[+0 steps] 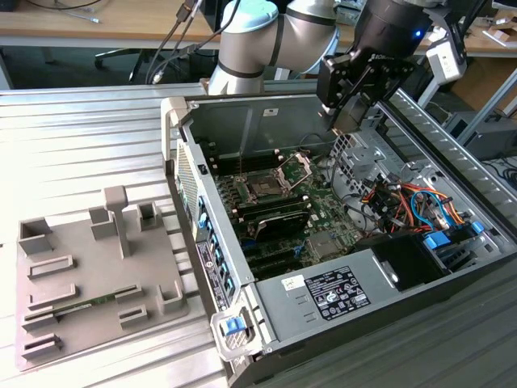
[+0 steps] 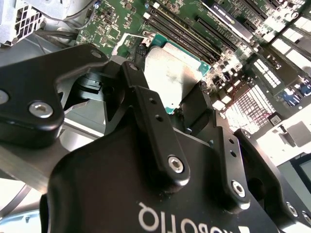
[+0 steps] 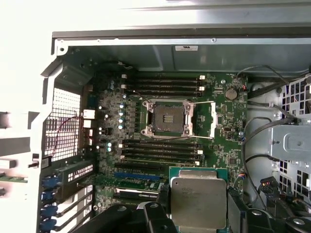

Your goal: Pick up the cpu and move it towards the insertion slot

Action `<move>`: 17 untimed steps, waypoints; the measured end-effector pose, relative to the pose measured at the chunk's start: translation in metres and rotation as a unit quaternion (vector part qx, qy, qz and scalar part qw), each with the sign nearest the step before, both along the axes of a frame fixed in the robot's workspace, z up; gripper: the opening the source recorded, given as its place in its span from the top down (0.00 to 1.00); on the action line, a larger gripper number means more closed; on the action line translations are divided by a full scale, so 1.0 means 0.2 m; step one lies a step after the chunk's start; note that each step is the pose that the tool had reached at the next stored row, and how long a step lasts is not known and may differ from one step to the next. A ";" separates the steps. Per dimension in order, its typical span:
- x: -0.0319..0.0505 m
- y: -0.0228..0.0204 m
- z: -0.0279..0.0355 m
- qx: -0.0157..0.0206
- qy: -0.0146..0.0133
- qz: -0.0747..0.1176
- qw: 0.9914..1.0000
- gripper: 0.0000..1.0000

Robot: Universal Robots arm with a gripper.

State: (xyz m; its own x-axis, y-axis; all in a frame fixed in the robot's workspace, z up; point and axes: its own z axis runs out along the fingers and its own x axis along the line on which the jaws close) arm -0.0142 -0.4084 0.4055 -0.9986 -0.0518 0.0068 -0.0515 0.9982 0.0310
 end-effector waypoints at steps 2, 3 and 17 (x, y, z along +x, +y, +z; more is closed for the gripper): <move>0.000 0.000 -0.003 0.000 0.000 0.000 1.000 0.45; 0.000 0.000 -0.005 0.000 0.000 0.000 1.000 0.45; 0.000 0.000 -0.024 0.000 0.000 0.000 1.000 0.45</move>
State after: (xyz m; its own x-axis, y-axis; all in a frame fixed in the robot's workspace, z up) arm -0.0142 -0.4084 0.4007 -0.9986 -0.0517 0.0069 -0.0515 0.9982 0.0309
